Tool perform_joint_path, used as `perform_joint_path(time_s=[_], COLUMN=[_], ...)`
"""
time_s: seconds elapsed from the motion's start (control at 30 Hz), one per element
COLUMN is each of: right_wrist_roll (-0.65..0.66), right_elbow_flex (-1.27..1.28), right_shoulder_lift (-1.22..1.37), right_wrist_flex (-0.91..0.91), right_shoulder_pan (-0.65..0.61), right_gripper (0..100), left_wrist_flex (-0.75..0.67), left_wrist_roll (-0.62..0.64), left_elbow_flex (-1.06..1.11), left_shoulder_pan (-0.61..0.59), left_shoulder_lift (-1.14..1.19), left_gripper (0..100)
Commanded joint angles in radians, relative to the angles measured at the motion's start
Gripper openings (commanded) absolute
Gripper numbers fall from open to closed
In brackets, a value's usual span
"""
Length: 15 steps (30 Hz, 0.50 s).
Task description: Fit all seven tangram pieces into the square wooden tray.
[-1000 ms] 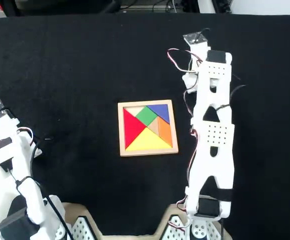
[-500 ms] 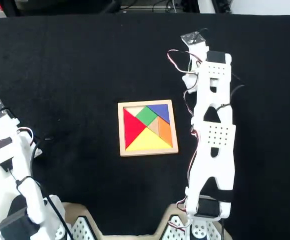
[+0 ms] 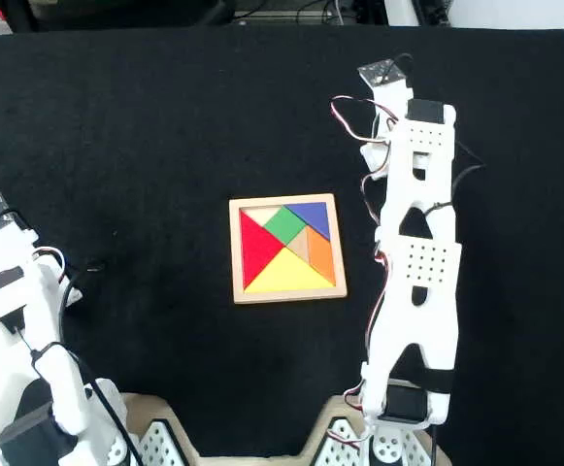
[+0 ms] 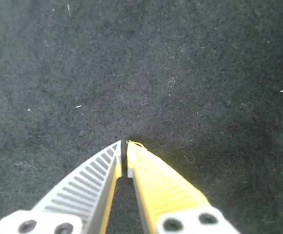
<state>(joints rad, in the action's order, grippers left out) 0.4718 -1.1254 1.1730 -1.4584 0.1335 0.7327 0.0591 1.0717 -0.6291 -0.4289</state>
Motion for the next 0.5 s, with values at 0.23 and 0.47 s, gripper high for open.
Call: perform_joint_path(time_s=[0.23,0.47], right_wrist_roll=[0.066,0.075], right_elbow_flex=[-0.143,-0.277], right_shoulder_lift=[-0.035,-0.035], right_wrist_flex=[-0.135,-0.241], right_shoulder_pan=[-0.011,-0.012], right_gripper=[13.7,8.0], left_wrist_flex=[-0.012,-0.012], left_wrist_roll=[0.005,0.005], left_elbow_flex=[-0.002,-0.002], left_shoulder_pan=[0.012,0.012], left_shoulder_lift=[-0.032,-0.032], left_gripper=[3,3])
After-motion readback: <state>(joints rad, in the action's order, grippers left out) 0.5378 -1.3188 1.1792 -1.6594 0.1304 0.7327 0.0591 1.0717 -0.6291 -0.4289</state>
